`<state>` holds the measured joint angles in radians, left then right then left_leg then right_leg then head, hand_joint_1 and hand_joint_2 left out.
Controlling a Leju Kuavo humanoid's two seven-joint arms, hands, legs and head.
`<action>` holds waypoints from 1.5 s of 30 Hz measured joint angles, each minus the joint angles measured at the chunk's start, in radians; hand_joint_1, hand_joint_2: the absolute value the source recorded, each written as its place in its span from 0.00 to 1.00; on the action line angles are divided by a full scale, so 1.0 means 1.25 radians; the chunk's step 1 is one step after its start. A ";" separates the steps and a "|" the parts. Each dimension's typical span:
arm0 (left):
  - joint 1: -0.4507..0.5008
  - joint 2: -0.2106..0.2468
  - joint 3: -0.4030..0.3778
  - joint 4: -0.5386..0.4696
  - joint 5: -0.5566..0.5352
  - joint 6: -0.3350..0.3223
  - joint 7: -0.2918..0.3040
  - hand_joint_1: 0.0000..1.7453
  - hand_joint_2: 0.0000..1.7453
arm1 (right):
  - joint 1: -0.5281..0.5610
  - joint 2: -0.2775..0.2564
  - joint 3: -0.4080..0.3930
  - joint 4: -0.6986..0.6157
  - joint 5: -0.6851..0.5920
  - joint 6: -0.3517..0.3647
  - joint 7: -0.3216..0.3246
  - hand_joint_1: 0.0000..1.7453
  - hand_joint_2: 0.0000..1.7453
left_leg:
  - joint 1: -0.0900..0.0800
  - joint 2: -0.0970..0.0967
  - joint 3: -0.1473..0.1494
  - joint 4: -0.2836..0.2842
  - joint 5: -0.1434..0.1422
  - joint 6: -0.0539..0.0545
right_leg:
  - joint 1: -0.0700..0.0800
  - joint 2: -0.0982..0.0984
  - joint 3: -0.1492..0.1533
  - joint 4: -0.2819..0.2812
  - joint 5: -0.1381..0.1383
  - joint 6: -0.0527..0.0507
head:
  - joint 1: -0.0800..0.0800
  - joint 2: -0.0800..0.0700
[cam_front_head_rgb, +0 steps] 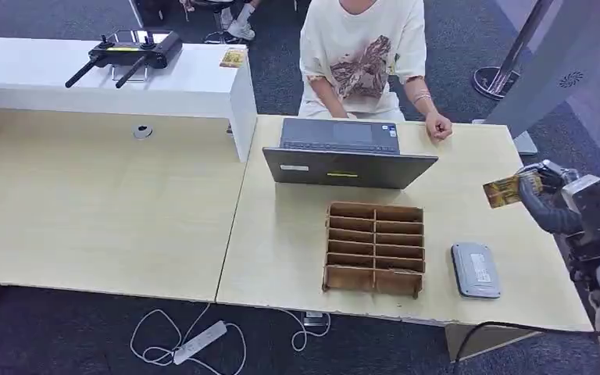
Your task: Pass the card to the sensor for recognition and then transmit it.
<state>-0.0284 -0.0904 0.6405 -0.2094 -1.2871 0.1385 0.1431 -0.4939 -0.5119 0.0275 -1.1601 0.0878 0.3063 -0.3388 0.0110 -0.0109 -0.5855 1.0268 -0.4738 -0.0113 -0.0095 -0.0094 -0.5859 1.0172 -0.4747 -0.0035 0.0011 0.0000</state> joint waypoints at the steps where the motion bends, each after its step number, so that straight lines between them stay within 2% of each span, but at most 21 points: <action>1: -0.001 0.000 0.000 0.000 -0.001 -0.001 0.000 0.00 0.00 | -0.009 0.005 0.001 -0.005 0.021 -0.015 -0.003 1.00 1.00 | 0.000 0.000 0.000 0.000 0.000 0.000 | 0.000 0.000 0.000 0.000 0.000 0.000 | 0.000 0.000; 7: -0.007 0.000 0.000 0.000 -0.012 -0.001 -0.005 0.00 0.00 | -0.073 0.025 0.016 -0.032 0.058 -0.052 -0.009 1.00 1.00 | 0.000 -0.001 0.000 0.000 0.001 0.000 | 0.000 -0.001 0.000 0.000 0.000 0.000 | 0.000 0.000; 12: -0.007 0.000 0.000 0.000 -0.018 -0.004 -0.005 0.00 0.00 | -0.078 0.028 0.024 -0.075 0.059 -0.075 -0.019 1.00 1.00 | 0.000 0.000 0.000 0.000 0.001 0.000 | 0.000 -0.001 0.000 0.000 0.000 0.000 | 0.000 0.000; 16: -0.008 0.000 0.000 0.000 -0.026 -0.007 -0.005 0.00 0.00 | -0.101 0.034 0.038 -0.087 0.121 -0.131 -0.025 1.00 1.00 | 0.000 0.000 0.000 0.000 0.001 0.000 | 0.000 -0.001 0.000 0.000 0.000 0.000 | 0.000 0.000; 20: -0.009 0.000 0.000 0.000 -0.031 -0.009 -0.008 0.00 0.00 | -0.146 0.045 0.078 -0.087 0.204 -0.190 -0.018 1.00 1.00 | 0.000 0.000 0.000 0.000 0.001 0.000 | 0.000 -0.001 0.000 0.000 0.000 0.000 | 0.000 0.000; 23: -0.009 0.000 0.000 0.000 -0.033 -0.011 -0.008 0.00 0.00 | -0.172 0.049 0.105 -0.082 0.294 -0.246 0.006 1.00 1.00 | 0.000 -0.001 -0.001 0.000 0.001 0.000 | 0.000 -0.001 0.000 0.001 0.000 0.000 | 0.001 0.000; 27: -0.011 0.001 0.000 0.000 -0.040 -0.012 -0.013 0.00 0.00 | -0.261 0.049 0.189 -0.034 0.520 -0.345 0.074 1.00 1.00 | 0.000 0.002 0.000 0.000 0.001 -0.001 | 0.000 0.001 -0.001 0.001 0.001 -0.001 | 0.000 0.000; 31: -0.012 0.001 0.000 0.000 -0.042 -0.013 -0.015 0.00 0.00 | -0.318 0.059 0.252 0.012 0.624 -0.381 0.113 1.00 1.00 | 0.000 0.001 0.000 0.000 0.001 -0.001 | 0.000 0.000 -0.001 0.001 0.001 -0.001 | 0.000 0.000; 35: -0.012 0.001 0.002 0.000 -0.042 -0.013 -0.015 0.00 0.00 | -0.362 0.075 0.296 0.053 0.683 -0.396 0.143 1.00 1.00 | 0.000 0.001 -0.001 0.000 0.001 -0.001 | 0.000 0.001 -0.001 0.002 0.001 -0.001 | 0.000 0.000; 39: -0.013 0.001 0.003 0.000 -0.042 -0.013 -0.015 0.00 0.00 | -0.415 0.111 0.325 0.117 0.679 -0.373 0.154 1.00 1.00 | 0.000 0.001 0.000 0.000 0.001 -0.001 | 0.000 0.001 -0.001 0.002 0.001 -0.001 | 0.000 0.000; 45: -0.011 0.001 0.008 0.000 -0.043 -0.013 -0.021 0.00 0.00 | -0.499 0.164 0.360 0.217 0.695 -0.357 0.210 1.00 1.00 | 0.000 0.001 0.000 0.000 0.002 -0.001 | 0.000 0.000 -0.001 0.002 0.001 -0.001 | 0.001 0.000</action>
<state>-0.0423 -0.0896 0.6504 -0.2094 -1.3405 0.1228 0.1163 -1.1177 -0.3067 0.4773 -0.8888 0.9571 -0.1400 -0.0759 0.0111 -0.0099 -0.5857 1.0268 -0.4718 -0.0129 -0.0095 -0.0090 -0.5875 1.0196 -0.4733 -0.0051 0.0019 0.0000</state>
